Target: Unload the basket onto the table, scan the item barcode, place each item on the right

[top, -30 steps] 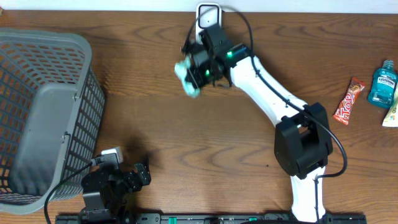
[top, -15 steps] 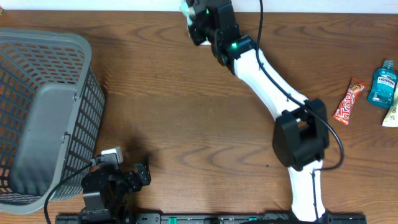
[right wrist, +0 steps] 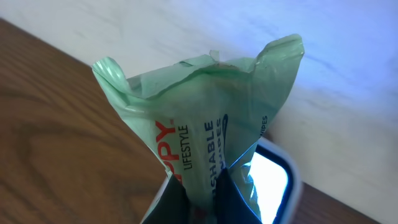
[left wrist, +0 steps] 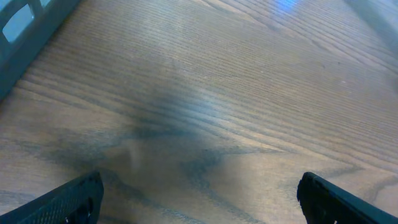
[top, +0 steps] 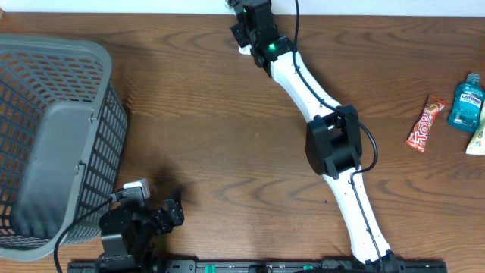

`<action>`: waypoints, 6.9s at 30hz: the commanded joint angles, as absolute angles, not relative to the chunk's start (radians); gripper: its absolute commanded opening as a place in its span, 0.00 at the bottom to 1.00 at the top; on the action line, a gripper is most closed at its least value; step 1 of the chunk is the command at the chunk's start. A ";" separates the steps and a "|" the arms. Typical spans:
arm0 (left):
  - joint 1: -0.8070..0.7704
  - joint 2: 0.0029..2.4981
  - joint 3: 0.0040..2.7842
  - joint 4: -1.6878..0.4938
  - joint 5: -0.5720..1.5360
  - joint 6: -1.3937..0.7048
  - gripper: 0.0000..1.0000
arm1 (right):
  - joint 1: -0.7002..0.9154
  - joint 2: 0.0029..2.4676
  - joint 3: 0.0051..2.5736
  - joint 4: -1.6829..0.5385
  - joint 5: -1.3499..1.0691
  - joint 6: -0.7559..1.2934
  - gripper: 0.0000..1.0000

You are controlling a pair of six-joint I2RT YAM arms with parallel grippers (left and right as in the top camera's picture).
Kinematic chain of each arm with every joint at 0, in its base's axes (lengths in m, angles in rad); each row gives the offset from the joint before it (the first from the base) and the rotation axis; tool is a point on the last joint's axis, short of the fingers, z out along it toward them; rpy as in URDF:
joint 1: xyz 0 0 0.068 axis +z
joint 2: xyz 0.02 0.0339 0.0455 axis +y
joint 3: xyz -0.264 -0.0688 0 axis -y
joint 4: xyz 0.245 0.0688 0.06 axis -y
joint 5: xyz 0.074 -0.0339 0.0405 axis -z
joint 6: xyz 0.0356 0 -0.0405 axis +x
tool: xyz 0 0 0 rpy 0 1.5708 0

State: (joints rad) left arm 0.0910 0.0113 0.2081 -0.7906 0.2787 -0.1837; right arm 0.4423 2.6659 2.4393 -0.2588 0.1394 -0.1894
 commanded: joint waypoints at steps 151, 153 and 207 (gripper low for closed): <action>0.095 0.010 0.202 -0.859 0.279 -0.185 0.98 | -0.108 0.005 0.006 -0.048 0.286 0.350 0.99; 0.095 0.010 0.202 -0.859 0.279 -0.185 0.98 | -0.113 0.005 0.006 -0.049 0.285 0.350 0.99; 0.095 0.010 0.202 -0.859 0.269 -0.185 0.98 | -0.125 0.006 0.005 -0.053 0.218 0.182 0.99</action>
